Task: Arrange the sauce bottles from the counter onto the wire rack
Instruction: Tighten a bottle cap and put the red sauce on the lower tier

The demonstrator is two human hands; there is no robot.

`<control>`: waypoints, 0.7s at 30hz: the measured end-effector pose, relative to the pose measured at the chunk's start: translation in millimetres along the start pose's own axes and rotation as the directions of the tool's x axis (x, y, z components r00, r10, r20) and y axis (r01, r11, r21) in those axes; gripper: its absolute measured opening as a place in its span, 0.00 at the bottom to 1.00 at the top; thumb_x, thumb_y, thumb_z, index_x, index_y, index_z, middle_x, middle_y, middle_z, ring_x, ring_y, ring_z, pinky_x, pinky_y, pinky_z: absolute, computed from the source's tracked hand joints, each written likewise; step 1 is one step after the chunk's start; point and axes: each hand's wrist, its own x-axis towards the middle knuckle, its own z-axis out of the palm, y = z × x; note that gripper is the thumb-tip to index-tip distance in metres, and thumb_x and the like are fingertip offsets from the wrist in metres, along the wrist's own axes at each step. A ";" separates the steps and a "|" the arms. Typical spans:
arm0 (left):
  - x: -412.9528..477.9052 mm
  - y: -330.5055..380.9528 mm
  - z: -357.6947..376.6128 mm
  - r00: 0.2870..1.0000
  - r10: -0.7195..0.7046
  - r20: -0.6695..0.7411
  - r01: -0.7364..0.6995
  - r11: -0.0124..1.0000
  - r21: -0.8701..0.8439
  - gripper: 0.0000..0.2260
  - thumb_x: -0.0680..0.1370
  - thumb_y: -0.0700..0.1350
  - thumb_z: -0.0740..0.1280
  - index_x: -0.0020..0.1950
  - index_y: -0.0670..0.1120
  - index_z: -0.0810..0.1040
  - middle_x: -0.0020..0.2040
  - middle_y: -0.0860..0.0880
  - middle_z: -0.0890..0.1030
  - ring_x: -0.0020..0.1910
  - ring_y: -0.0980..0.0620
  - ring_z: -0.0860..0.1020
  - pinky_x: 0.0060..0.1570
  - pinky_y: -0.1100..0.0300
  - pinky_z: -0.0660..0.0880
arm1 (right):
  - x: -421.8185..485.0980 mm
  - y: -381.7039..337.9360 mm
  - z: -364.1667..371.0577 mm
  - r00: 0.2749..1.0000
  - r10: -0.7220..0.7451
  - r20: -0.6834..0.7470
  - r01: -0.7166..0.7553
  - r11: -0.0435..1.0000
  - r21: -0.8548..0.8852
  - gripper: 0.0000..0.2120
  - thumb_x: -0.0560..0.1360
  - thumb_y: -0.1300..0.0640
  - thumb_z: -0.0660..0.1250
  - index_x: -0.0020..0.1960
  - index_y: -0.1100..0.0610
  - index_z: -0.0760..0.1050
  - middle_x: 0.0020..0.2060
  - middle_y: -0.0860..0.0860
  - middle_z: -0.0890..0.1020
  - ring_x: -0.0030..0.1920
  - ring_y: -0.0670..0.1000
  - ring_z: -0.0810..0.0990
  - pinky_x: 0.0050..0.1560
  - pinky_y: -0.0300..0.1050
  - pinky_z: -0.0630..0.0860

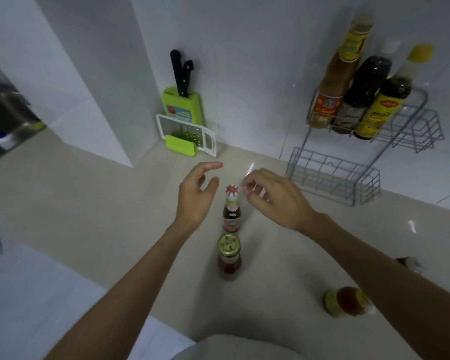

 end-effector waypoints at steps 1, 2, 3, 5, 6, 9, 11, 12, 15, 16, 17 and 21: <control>-14.8 -7.6 -4.4 0.999 -0.015 -0.036 0.015 1.000 -0.017 0.15 0.76 0.31 0.64 0.55 0.47 0.80 0.55 0.55 0.82 0.60 0.58 0.78 0.65 0.58 0.71 | -3.8 -8.3 4.9 0.996 -0.045 0.071 0.049 0.998 -0.049 0.15 0.75 0.43 0.56 0.52 0.50 0.75 0.45 0.45 0.80 0.40 0.45 0.78 0.39 0.47 0.78; -29.3 -13.9 -7.9 0.998 -0.031 -0.058 0.029 0.999 -0.030 0.16 0.75 0.29 0.62 0.54 0.46 0.80 0.53 0.54 0.82 0.58 0.58 0.78 0.64 0.57 0.72 | -7.1 -16.2 9.3 0.987 -0.087 0.138 0.101 0.990 -0.102 0.18 0.75 0.39 0.54 0.51 0.50 0.74 0.44 0.44 0.80 0.39 0.45 0.77 0.38 0.46 0.76; -43.6 -21.5 -10.3 0.997 -0.043 -0.059 0.041 0.999 -0.034 0.18 0.73 0.27 0.60 0.54 0.46 0.79 0.52 0.53 0.82 0.57 0.57 0.79 0.63 0.57 0.73 | -10.8 -23.2 13.4 0.972 -0.126 0.199 0.156 0.977 -0.143 0.21 0.74 0.36 0.52 0.51 0.50 0.74 0.42 0.44 0.80 0.38 0.45 0.76 0.37 0.45 0.74; -69.5 -38.6 -12.6 0.998 -0.067 0.015 0.067 0.998 -0.015 0.24 0.68 0.23 0.57 0.54 0.44 0.78 0.53 0.51 0.81 0.57 0.56 0.79 0.63 0.56 0.74 | -19.4 -32.8 22.7 0.939 -0.191 0.287 0.248 0.952 -0.177 0.23 0.73 0.33 0.52 0.51 0.50 0.72 0.41 0.46 0.80 0.38 0.48 0.76 0.35 0.44 0.72; -79.5 -46.3 -13.0 0.994 -0.075 0.084 0.075 0.997 0.000 0.26 0.66 0.22 0.56 0.55 0.44 0.78 0.54 0.50 0.81 0.58 0.54 0.79 0.63 0.55 0.74 | -23.1 -35.9 28.1 0.925 -0.225 0.306 0.291 0.938 -0.190 0.24 0.72 0.32 0.53 0.52 0.50 0.71 0.40 0.47 0.81 0.38 0.50 0.77 0.33 0.44 0.71; -99.3 -63.6 -9.5 0.945 -0.097 0.311 0.094 0.995 0.025 0.24 0.66 0.29 0.64 0.61 0.45 0.75 0.56 0.49 0.80 0.58 0.52 0.79 0.60 0.55 0.76 | -30.4 -39.9 42.7 0.918 -0.277 0.283 0.356 0.891 -0.282 0.25 0.72 0.31 0.54 0.54 0.51 0.68 0.39 0.48 0.83 0.36 0.53 0.80 0.29 0.43 0.68; -105.2 -66.0 -2.9 0.881 -0.179 0.438 0.178 0.983 0.043 0.22 0.67 0.34 0.69 0.61 0.46 0.75 0.51 0.53 0.81 0.52 0.56 0.81 0.50 0.61 0.78 | -33.3 -39.6 48.9 0.932 -0.267 0.245 0.344 0.864 -0.368 0.24 0.72 0.33 0.55 0.51 0.53 0.68 0.35 0.49 0.82 0.31 0.55 0.79 0.25 0.41 0.63; -108.1 -64.3 1.9 0.858 -0.195 0.475 0.191 0.980 0.058 0.20 0.67 0.34 0.69 0.58 0.44 0.77 0.47 0.56 0.81 0.47 0.60 0.80 0.45 0.65 0.76 | -34.3 -38.9 52.3 0.936 -0.269 0.228 0.342 0.850 -0.401 0.22 0.72 0.35 0.55 0.49 0.54 0.67 0.32 0.49 0.82 0.28 0.55 0.78 0.24 0.40 0.60; -114.5 -51.2 20.3 0.878 -0.279 0.388 0.271 0.960 0.078 0.06 0.70 0.30 0.70 0.40 0.39 0.80 0.30 0.59 0.78 0.32 0.65 0.76 0.33 0.74 0.69 | -37.1 -41.2 58.9 0.951 -0.234 0.204 0.303 0.841 -0.449 0.19 0.72 0.39 0.55 0.47 0.56 0.65 0.28 0.50 0.79 0.22 0.54 0.74 0.24 0.39 0.56; -114.0 -47.3 25.1 0.888 -0.327 0.324 0.314 0.945 0.093 0.11 0.71 0.30 0.70 0.33 0.44 0.77 0.25 0.60 0.76 0.27 0.65 0.74 0.30 0.75 0.67 | -37.7 -41.1 60.0 0.956 -0.220 0.193 0.286 0.843 -0.456 0.19 0.72 0.40 0.54 0.47 0.56 0.66 0.27 0.50 0.79 0.21 0.54 0.73 0.24 0.39 0.56; -113.6 -44.9 28.5 0.888 -0.359 0.287 0.349 0.933 0.086 0.17 0.72 0.31 0.70 0.29 0.49 0.73 0.22 0.60 0.75 0.24 0.64 0.72 0.28 0.74 0.66 | -37.4 -40.4 58.7 0.959 -0.206 0.193 0.274 0.843 -0.463 0.20 0.72 0.40 0.53 0.47 0.57 0.67 0.27 0.51 0.79 0.21 0.54 0.73 0.24 0.39 0.56; -96.3 -34.9 24.3 0.775 -0.374 0.510 0.393 0.917 0.076 0.15 0.67 0.34 0.72 0.27 0.51 0.75 0.26 0.54 0.77 0.27 0.55 0.74 0.30 0.60 0.71 | -33.5 -29.8 34.9 0.919 -0.277 0.282 0.368 0.858 -0.357 0.18 0.74 0.40 0.51 0.50 0.55 0.61 0.28 0.52 0.79 0.23 0.57 0.74 0.25 0.40 0.59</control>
